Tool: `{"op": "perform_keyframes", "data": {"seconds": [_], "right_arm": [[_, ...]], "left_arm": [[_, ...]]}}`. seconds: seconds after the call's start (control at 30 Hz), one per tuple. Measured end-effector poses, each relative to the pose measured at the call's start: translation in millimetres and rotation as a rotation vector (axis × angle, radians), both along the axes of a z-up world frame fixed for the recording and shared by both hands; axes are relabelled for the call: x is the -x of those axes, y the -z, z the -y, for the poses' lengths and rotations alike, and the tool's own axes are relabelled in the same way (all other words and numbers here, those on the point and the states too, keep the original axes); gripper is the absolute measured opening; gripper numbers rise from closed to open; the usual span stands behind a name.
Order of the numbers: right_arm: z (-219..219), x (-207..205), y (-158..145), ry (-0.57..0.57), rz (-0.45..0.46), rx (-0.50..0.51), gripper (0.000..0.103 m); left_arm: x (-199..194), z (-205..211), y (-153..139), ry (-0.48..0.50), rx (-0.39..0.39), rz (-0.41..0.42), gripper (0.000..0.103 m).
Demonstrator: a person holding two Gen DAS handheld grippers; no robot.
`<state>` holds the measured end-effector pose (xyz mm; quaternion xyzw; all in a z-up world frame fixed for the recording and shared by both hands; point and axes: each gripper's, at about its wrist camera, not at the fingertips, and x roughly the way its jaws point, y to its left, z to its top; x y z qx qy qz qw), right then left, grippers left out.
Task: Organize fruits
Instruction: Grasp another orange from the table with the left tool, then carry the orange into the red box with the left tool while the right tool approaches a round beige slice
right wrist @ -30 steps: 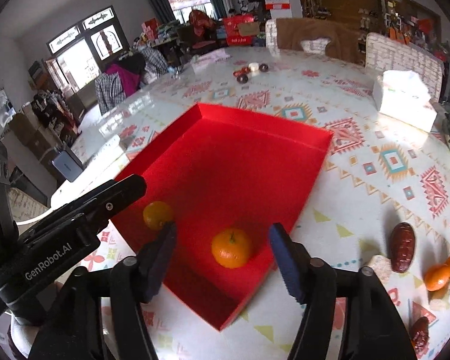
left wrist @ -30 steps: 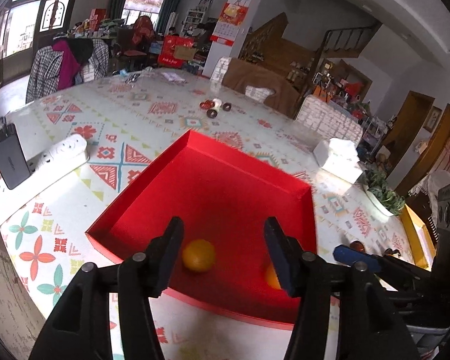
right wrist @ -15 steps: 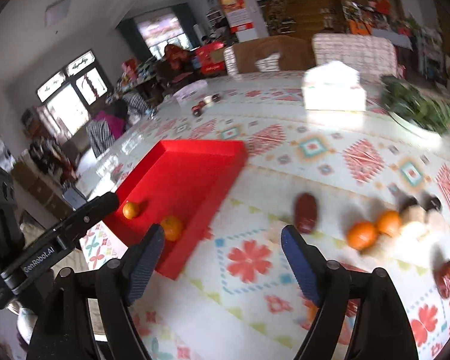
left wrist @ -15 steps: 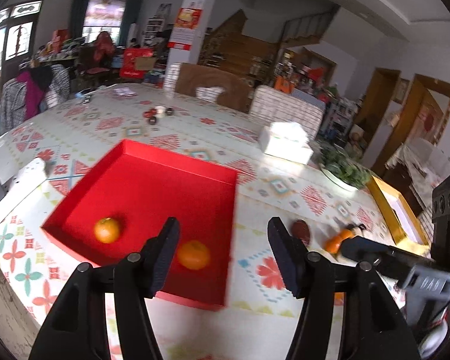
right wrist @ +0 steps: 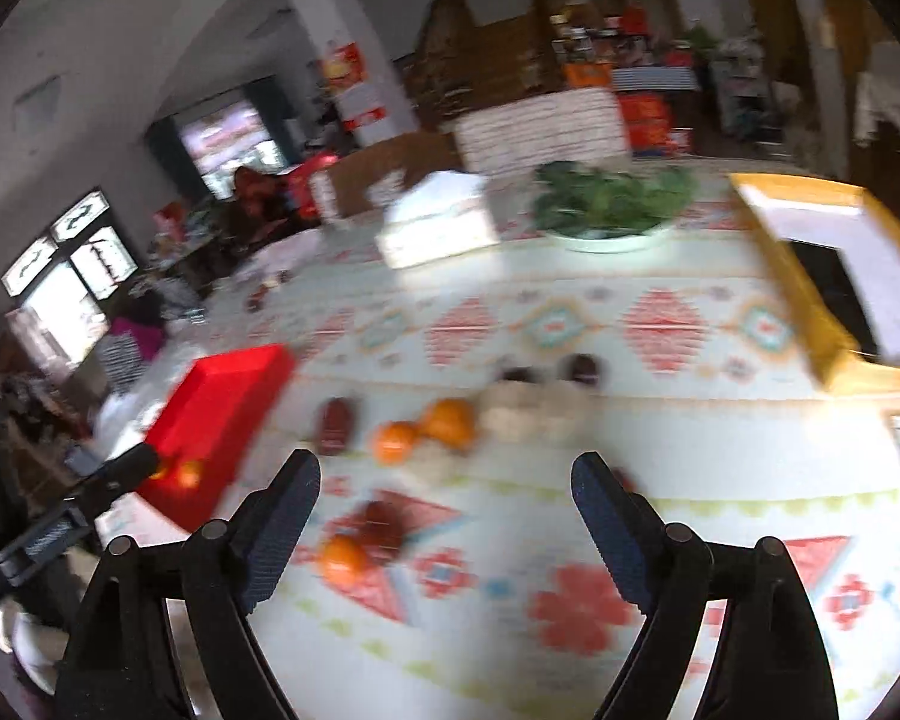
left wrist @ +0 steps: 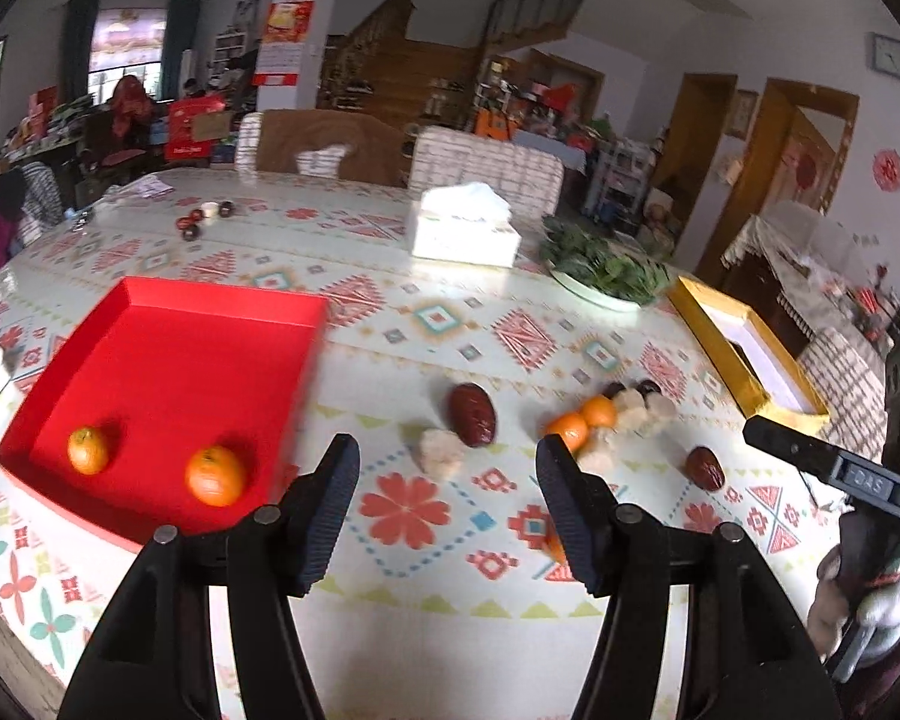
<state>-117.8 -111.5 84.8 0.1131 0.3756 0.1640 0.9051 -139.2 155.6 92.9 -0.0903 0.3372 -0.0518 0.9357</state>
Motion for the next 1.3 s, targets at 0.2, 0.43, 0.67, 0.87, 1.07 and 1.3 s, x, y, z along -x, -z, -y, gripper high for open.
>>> {"op": "perform_keyframes", "data": {"seconds": [0.2, 0.43, 0.67, 0.87, 1.07, 1.3], "right_arm": [[53.2, -9.6, 32.0, 0.078, -0.122, 0.010, 0.090], [59.8, -15.3, 52.3, 0.087, -0.146, 0.015, 0.088], [51.2, -29.1, 58.4, 0.076, -0.156, 0.034, 0.088], [36.6, -39.9, 62.7, 0.050, -0.161, 0.087, 0.085], [25.8, -43.7, 67.2, 0.042, -0.159, 0.150, 0.077], [19.5, -43.3, 68.1, 0.056, -0.147, 0.213, 0.063]], "left_arm": [[-5.8, 24.7, 15.4, 0.071, -0.009, -0.042, 0.064], [-16.8, 57.8, 43.2, 0.166, -0.040, -0.118, 0.064], [-26.6, 78.7, 66.7, 0.221, -0.081, -0.179, 0.064], [-33.9, 84.9, 77.4, 0.244, -0.094, -0.203, 0.064], [-38.3, 90.4, 82.5, 0.260, -0.104, -0.204, 0.063], [-34.9, 100.5, 81.7, 0.283, -0.163, -0.184, 0.032]]}}
